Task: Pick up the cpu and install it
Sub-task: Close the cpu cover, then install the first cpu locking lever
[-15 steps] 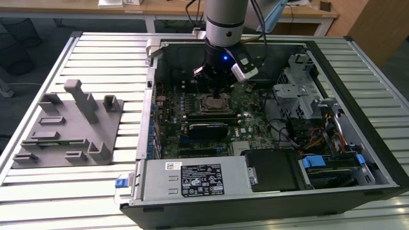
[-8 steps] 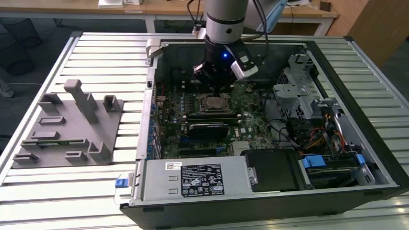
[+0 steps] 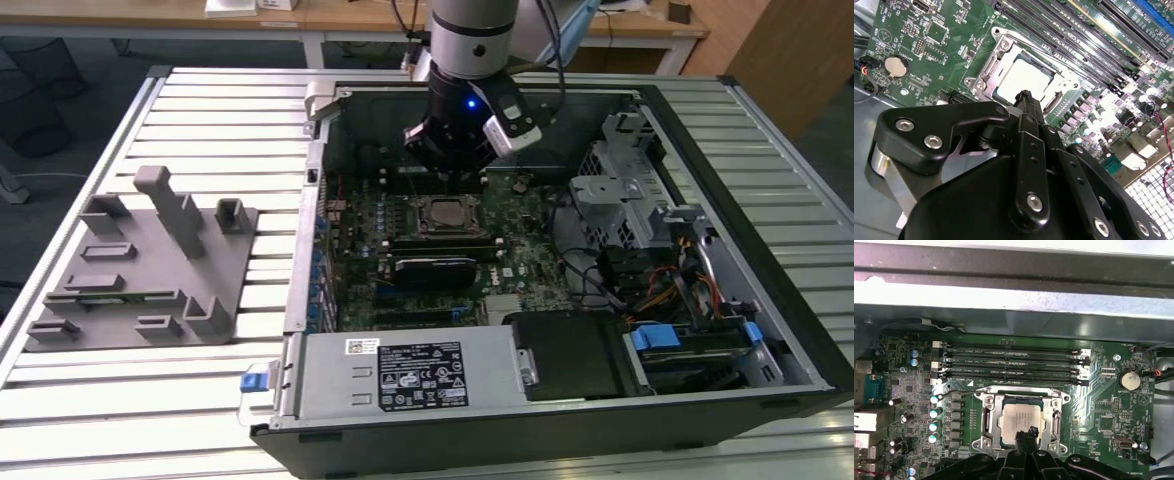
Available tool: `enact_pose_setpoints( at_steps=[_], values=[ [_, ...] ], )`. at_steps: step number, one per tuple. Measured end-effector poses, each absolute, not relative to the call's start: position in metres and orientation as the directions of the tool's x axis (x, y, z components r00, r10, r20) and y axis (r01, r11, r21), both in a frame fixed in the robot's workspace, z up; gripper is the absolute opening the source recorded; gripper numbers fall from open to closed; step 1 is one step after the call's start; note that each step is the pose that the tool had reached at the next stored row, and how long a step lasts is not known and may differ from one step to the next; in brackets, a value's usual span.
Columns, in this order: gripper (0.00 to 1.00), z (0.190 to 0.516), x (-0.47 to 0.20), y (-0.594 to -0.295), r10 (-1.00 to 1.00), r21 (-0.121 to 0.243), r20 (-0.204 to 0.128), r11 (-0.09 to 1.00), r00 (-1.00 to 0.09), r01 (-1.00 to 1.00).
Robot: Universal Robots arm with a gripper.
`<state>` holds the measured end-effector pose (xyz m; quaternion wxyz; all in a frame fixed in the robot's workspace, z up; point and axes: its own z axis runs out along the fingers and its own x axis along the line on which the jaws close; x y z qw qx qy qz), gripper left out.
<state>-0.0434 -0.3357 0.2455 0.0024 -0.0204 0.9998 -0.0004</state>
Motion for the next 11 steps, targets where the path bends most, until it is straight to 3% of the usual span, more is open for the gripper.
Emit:
enact_pose_setpoints(
  at_steps=[11],
  values=[
    [0.11, 0.2456, -0.0434, -0.3357, -0.041, 0.003, -0.005, 0.999, -0.999, -0.041]
  ],
)
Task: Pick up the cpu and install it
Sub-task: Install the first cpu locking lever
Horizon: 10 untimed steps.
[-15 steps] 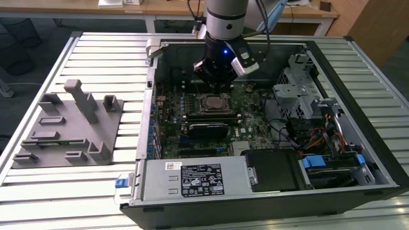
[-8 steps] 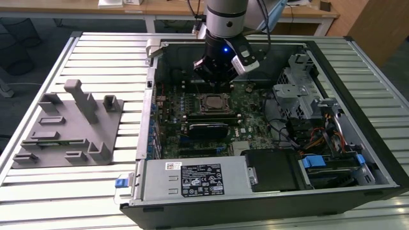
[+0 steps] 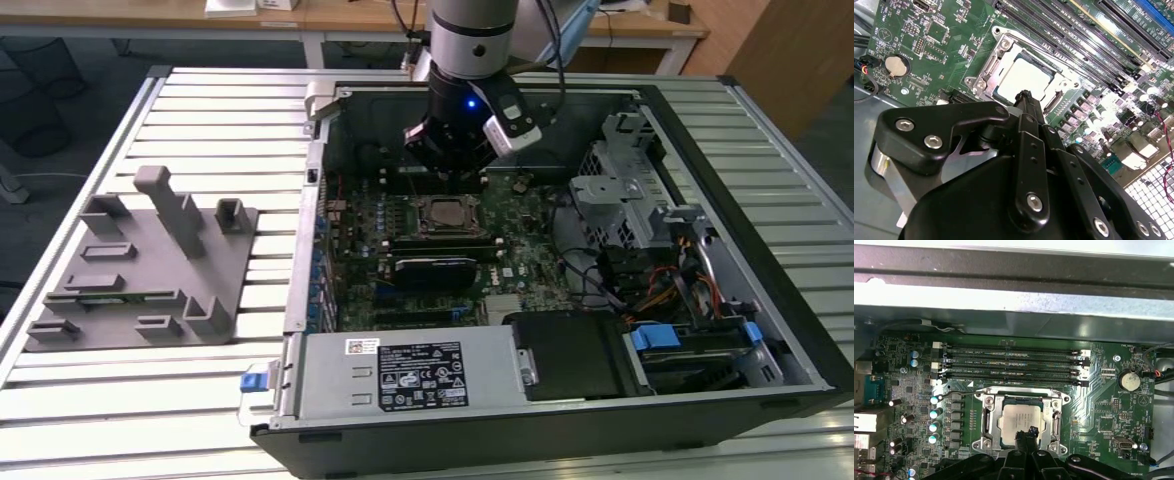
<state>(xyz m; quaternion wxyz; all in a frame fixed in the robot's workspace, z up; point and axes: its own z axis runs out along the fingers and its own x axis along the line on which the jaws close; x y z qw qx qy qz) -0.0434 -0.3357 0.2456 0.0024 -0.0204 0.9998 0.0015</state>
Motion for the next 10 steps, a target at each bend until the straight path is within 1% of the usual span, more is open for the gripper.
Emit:
enact_pose_setpoints(
  at_steps=[5, 10],
  values=[
    [0.11, 0.246, -0.045, -0.336, -0.041, 0.003, -0.005, 0.999, -0.999, -0.041],
    [0.11, 0.246, -0.063, -0.336, -0.041, 0.005, -0.008, 0.999, -0.999, -0.041]
  ],
)
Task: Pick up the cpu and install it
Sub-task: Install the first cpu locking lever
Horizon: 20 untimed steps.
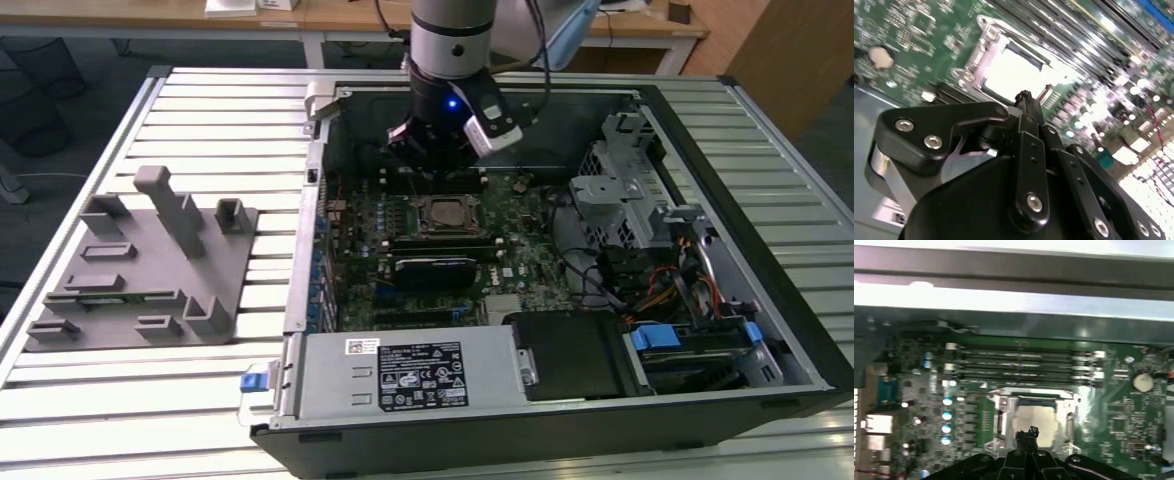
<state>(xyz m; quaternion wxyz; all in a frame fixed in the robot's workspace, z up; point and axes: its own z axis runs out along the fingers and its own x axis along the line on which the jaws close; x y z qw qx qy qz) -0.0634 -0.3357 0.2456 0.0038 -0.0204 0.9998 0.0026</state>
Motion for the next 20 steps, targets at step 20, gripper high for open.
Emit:
enact_pose_setpoints(
  at_steps=[20],
  values=[
    [0.11, 0.246, -0.117, -0.337, -0.039, 0.096, -0.021, 0.995, -0.999, -0.041]
  ],
)
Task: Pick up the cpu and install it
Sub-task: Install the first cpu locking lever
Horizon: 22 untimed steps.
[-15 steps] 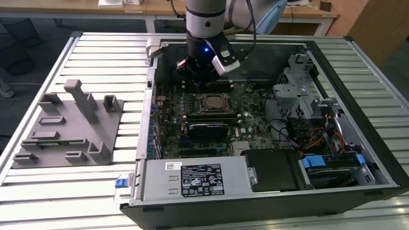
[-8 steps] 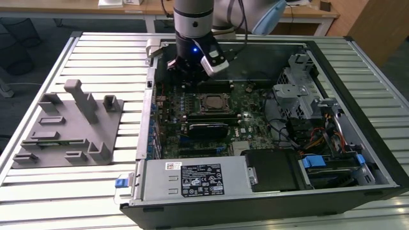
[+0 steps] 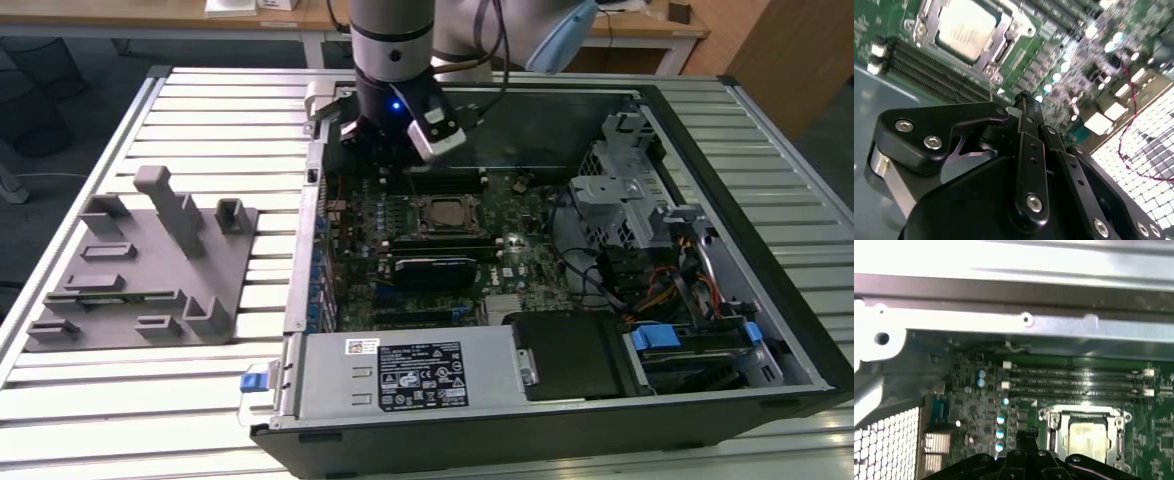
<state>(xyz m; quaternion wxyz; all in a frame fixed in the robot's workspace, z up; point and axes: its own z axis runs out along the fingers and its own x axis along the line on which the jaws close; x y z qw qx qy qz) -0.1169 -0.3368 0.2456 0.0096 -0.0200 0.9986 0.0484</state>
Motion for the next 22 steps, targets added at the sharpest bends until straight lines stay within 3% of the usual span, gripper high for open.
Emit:
enact_pose_setpoints(
  at_steps=[7, 22],
  values=[
    [0.11, 0.246, -0.118, -0.338, -0.036, 0.210, -0.026, 0.977, -0.999, -0.041],
    [0.11, 0.246, -0.087, -0.338, -0.036, 0.216, -0.025, 0.976, -0.999, -0.041]
  ],
)
